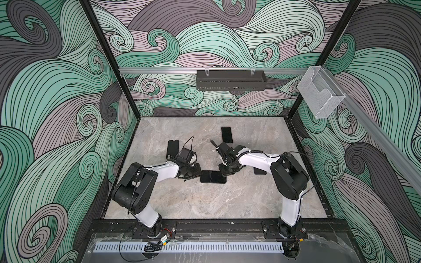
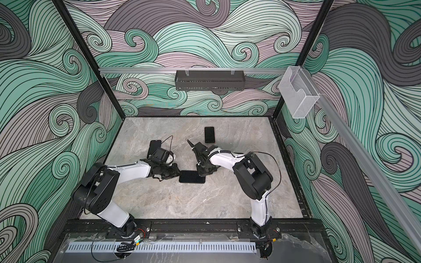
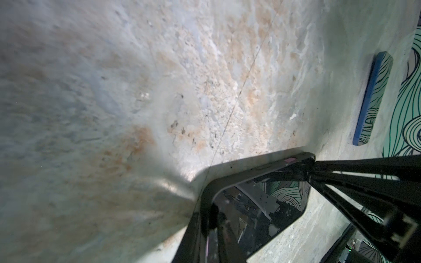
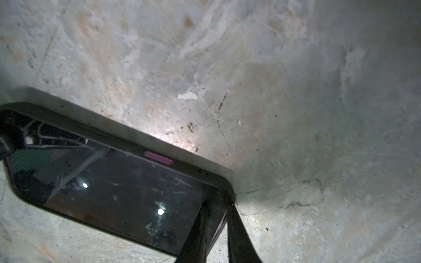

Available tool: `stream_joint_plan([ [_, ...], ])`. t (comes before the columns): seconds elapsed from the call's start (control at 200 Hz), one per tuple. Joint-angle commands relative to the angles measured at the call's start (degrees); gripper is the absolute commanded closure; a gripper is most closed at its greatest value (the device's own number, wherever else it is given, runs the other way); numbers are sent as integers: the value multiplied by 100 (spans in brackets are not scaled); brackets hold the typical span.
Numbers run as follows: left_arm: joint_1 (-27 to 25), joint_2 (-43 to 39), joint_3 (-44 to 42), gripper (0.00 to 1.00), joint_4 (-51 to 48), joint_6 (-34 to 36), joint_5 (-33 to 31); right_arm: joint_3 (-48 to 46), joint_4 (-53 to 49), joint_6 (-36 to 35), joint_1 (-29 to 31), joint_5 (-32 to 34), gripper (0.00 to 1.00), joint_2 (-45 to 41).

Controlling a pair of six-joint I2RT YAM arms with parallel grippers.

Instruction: Put the phone into the phone case

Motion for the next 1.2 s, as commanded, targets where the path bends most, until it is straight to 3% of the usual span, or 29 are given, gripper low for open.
stream_joint_plan([
  [0.0, -4, -221, -148, 80, -471, 82, -387, -333, -837, -193, 134, 594, 78, 554],
  [0.175, -6, -488, -230, 71, -826, 58, -755, 48, -1258, -555, 134, 890, 74, 484],
  [0.34, 5, -934, -312, 59, -1145, 2, -1011, 239, -1287, -974, 127, 734, 62, 370],
  [0.54, 39, -1765, -313, 45, -1689, -50, -1301, 457, -1032, -2420, 72, -92, 37, -214],
  [0.67, 66, -2335, -295, 32, -2125, -112, -1690, 329, -563, -3497, 81, -657, 12, -678],
  [0.73, 74, -2603, -300, 21, -2330, -136, -1890, 284, -395, -3827, 81, -761, 2, -789],
  [0.765, 75, -2777, -317, 12, -2456, -177, -2050, 322, -389, -3998, 81, -797, 1, -762],
  [0.816, 84, -3027, -370, 8, -2604, -238, -2268, 396, -387, -4186, 85, -788, 1, -702],
  [1.026, 102, -4046, -663, 3, -3028, -667, -3224, 148, 167, -5265, 166, -1166, 1, -493],
  [1.196, 119, -4622, -725, 2, -3460, -880, -3650, 209, 484, -5391, 263, -1208, 1, -274],
])
